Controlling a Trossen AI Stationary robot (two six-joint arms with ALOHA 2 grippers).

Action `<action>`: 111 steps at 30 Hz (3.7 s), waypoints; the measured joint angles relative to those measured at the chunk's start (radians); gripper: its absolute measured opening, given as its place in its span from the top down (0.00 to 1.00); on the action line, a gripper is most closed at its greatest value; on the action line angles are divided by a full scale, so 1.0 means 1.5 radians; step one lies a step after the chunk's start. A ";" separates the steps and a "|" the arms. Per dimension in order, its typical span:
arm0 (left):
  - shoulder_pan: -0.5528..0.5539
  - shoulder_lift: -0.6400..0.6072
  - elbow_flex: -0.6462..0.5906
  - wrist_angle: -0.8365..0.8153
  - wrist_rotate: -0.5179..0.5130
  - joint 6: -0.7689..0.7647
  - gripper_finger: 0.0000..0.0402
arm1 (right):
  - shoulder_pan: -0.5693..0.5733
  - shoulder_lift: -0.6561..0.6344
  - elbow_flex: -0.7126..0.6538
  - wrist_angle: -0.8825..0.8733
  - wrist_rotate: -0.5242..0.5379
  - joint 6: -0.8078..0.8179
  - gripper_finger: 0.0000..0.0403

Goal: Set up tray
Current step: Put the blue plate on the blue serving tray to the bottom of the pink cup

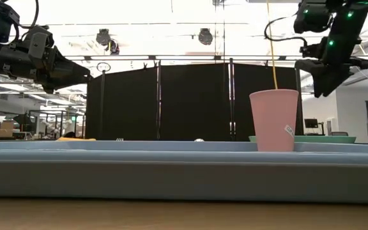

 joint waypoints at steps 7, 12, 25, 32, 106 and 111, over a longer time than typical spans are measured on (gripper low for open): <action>0.000 0.000 0.000 0.000 0.000 -0.012 0.48 | -0.111 0.074 0.001 -0.079 -0.094 0.020 0.55; 0.000 0.000 0.000 0.000 0.000 -0.012 0.48 | -0.144 0.126 -0.002 -0.077 -0.093 0.009 0.51; 0.000 0.000 0.000 0.000 0.000 -0.010 0.48 | -0.170 0.184 -0.052 -0.020 -0.026 -0.010 0.54; 0.000 0.000 0.000 0.000 0.000 -0.011 0.48 | -0.202 0.183 -0.091 0.019 -0.061 -0.010 0.55; 0.000 0.000 0.000 0.000 0.001 -0.008 0.48 | -0.125 -0.049 -0.214 0.797 -0.420 -0.032 1.00; 0.000 0.000 0.000 0.000 0.001 -0.008 0.48 | -0.054 -0.053 -0.212 0.937 -0.537 0.035 1.00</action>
